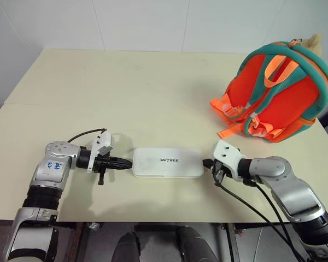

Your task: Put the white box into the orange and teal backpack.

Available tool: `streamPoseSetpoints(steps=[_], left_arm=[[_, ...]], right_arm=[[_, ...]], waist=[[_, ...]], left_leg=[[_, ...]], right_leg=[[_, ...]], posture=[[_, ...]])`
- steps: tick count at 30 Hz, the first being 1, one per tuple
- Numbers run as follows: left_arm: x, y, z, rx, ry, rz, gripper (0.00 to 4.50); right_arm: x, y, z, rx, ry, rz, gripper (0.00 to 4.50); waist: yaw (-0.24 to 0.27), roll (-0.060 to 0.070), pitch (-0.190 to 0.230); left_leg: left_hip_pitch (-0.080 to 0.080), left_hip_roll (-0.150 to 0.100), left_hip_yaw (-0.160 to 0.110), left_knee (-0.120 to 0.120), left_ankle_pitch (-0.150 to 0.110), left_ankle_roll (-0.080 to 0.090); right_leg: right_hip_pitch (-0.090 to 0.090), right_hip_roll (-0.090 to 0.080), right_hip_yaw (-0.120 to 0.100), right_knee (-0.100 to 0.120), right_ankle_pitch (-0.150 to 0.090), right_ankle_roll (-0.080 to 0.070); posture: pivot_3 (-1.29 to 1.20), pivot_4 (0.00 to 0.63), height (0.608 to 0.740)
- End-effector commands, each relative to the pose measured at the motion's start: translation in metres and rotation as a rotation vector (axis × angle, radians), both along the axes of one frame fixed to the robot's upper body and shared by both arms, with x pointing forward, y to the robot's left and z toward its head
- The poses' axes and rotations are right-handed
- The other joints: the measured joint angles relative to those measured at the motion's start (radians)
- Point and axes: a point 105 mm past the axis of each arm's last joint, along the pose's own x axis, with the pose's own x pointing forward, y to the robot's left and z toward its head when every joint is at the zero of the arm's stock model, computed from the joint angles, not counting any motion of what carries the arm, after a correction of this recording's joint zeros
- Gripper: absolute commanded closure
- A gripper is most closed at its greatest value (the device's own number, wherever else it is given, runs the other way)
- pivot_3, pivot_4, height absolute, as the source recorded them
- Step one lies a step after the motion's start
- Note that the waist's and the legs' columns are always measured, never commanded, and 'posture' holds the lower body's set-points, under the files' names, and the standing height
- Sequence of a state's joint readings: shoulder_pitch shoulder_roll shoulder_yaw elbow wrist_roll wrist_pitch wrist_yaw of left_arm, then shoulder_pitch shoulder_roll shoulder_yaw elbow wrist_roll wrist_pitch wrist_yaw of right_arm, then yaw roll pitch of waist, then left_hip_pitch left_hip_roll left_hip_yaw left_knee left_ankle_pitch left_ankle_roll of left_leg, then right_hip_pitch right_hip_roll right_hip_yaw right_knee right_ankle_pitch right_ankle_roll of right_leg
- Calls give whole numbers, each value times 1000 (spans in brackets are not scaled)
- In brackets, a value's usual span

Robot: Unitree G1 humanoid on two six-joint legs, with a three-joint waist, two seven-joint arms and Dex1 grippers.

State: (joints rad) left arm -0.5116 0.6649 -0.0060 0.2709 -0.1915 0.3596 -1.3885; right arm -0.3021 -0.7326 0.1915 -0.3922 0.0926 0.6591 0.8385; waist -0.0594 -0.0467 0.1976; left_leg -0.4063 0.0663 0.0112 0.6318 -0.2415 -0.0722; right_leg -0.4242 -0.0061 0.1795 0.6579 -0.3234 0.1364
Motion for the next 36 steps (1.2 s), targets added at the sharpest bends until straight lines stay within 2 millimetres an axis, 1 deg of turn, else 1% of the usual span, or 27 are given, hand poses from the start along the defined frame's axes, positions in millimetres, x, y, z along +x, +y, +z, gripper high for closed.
streamPoseSetpoints(steps=[1, 5, 9, 10, 11, 12, 13, 14, 16, 18, 23, 24, 28, 33, 36], left_arm=[[0, 9, 18, -30, -58, 49, 4485], [1, 11, 27, -79, -80, 113, 4485], [2, 16, 28, -78, -93, 168, 4485], [4, 19, 29, -71, -96, 194, 4500], [7, 21, 29, -69, -102, 224, 4500], [17, 25, 31, -78, -112, 307, 4500], [27, 28, 35, -104, -118, 385, 4500], [35, 30, 39, -138, -108, 455, 4312], [44, 31, 47, -204, -100, 531, 3856], [51, 30, 59, -298, -99, 577, 3227], [51, 23, 80, -468, -43, 581, 1633], [50, 22, 81, -480, -31, 578, 1306], [46, 23, 79, -485, 30, 582, 21], [48, 33, 82, -580, 73, 624, 21], [37, 33, 73, -606, 178, 585, 21]], right_arm=[[2, -11, 14, -8, -72, -9, 4476], [12, -20, 24, 13, -144, -45, 4476], [21, -27, 29, 13, -185, -74, 4476], [26, -30, 31, 10, -195, -94, 4313], [29, -32, 32, 8, -200, -110, 4083], [28, -32, 33, 11, -186, -105, 3873], [26, -31, 33, 13, -174, -89, 3552], [26, -30, 34, 13, -173, -82, 3221], [27, -30, 36, 15, -182, -84, 2530], [28, -31, 37, 16, -188, -88, 1816], [26, -32, 39, 15, -189, -81, 74], [26, -32, 39, 16, -190, -82, 0], [28, -34, 38, 10, -202, -96, 0], [34, -39, 35, -14, -240, -131, 0], [34, -36, 31, -17, -241, -129, 0]], waist=[[-1, 0, 0], [-4, 0, 0], [-3, 0, 0], [-3, 0, 0], [-4, 0, 0], [-5, 0, 0], [-4, 0, 0], [-3, 0, 0], [0, 0, 0], [1, 0, 0], [-1, 0, 0], [-3, 0, 0], [-5, 0, 0], [-5, 0, 0], [-5, 0, 0]], left_leg=[[0, 0, 0, 0, 0, 0], [0, 0, 0, 0, 0, 0], [0, 0, 0, 0, 0, 0], [0, 0, 0, 0, 0, 0], [0, 0, 0, 0, 0, 0], [0, 0, 0, 0, 0, 0], [0, 0, 0, 1, 0, 0], [0, 0, 0, 1, 0, 0], [0, 0, -1, 1, 0, 0], [0, 0, -1, 1, 0, 0], [0, -1, -2, 0, 0, 0], [0, 0, -1, 0, 0, 0], [0, 0, -2, 0, 0, 0], [0, -1, -2, 1, 0, 0], [0, -1, -2, 0, 0, 0]], right_leg=[[0, 0, 0, 0, 0, 0], [0, 0, 0, 0, 0, 0], [0, 0, 0, 0, 0, 0], [0, 0, 0, 0, 0, 0], [0, 0, 0, 0, 0, 0], [0, 0, 0, 0, 0, 0], [0, 0, 0, 0, 0, 0], [0, 0, 0, 0, 0, 0], [0, 0, -1, 0, 0, 1], [0, 0, -1, 0, 1, 1], [1, 0, -1, -1, 1, 2], [1, 0, -1, -1, 1, 2], [1, 0, -1, 0, 1, 2], [1, 0, -1, 0, 1, 2], [1, 0, -1, 0, 1, 2]], posture=[[0, 150, 740], [0, 150, 740], [0, 150, 740], [0, 150, 740], [0, 150, 740], [0, 150, 740], [0, 150, 740], [0, 150, 740], [0, 150, 740], [0, 150, 740], [0, 150, 740], [0, 150, 740], [0, 150, 740], [0, 150, 740], [0, 150, 740]])
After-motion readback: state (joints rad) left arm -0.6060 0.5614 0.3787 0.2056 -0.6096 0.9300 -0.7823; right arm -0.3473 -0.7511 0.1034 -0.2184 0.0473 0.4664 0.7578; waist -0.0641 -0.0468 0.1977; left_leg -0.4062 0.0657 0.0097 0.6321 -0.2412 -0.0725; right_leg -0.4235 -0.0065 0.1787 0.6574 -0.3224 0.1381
